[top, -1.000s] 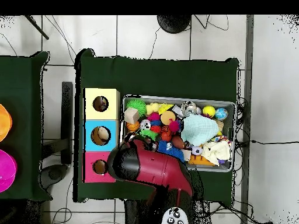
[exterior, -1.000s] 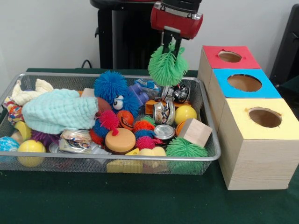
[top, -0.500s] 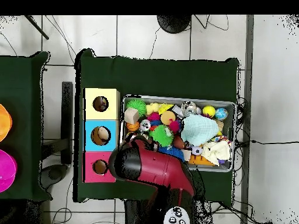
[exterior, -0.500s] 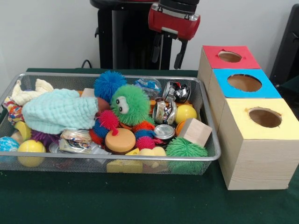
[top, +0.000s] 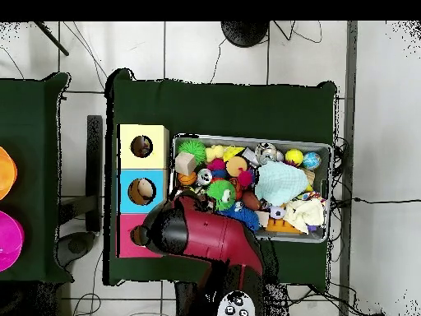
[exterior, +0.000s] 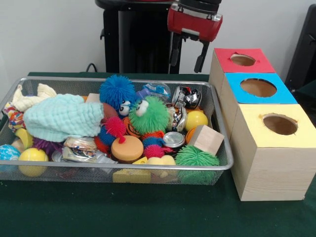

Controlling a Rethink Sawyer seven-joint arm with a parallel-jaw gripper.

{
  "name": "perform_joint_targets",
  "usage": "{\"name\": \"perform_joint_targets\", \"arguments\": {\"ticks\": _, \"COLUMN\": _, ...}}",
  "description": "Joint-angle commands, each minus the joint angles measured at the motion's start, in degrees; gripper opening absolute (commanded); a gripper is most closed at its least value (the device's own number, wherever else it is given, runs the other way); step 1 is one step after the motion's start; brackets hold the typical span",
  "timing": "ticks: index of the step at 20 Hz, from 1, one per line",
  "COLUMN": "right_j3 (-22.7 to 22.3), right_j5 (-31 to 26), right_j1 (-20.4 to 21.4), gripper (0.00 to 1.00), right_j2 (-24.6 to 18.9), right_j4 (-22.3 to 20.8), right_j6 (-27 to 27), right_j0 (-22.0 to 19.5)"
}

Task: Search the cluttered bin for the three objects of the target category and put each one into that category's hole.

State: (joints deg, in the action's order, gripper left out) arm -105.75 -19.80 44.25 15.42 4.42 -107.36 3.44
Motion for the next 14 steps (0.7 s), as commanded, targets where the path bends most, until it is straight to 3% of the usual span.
{"name": "perform_joint_targets", "arguments": {"ticks": 1, "right_j3": 3.98, "right_j5": -6.16, "right_j1": 1.74, "gripper": 1.00, "right_j2": -1.99, "right_j4": -2.06, "right_j6": -3.19, "right_j0": -1.80}}
{"name": "perform_joint_targets", "arguments": {"ticks": 7, "right_j3": 5.36, "right_j5": -6.47, "right_j1": 4.06, "gripper": 1.00, "right_j2": -3.16, "right_j4": -4.47, "right_j6": 2.23, "right_j0": -5.88}}
{"name": "perform_joint_targets", "arguments": {"ticks": 14, "right_j3": 1.87, "right_j5": -5.11, "right_j1": 8.80, "gripper": 1.00, "right_j2": -11.68, "right_j4": -6.17, "right_j6": 8.80, "right_j0": -15.21}}
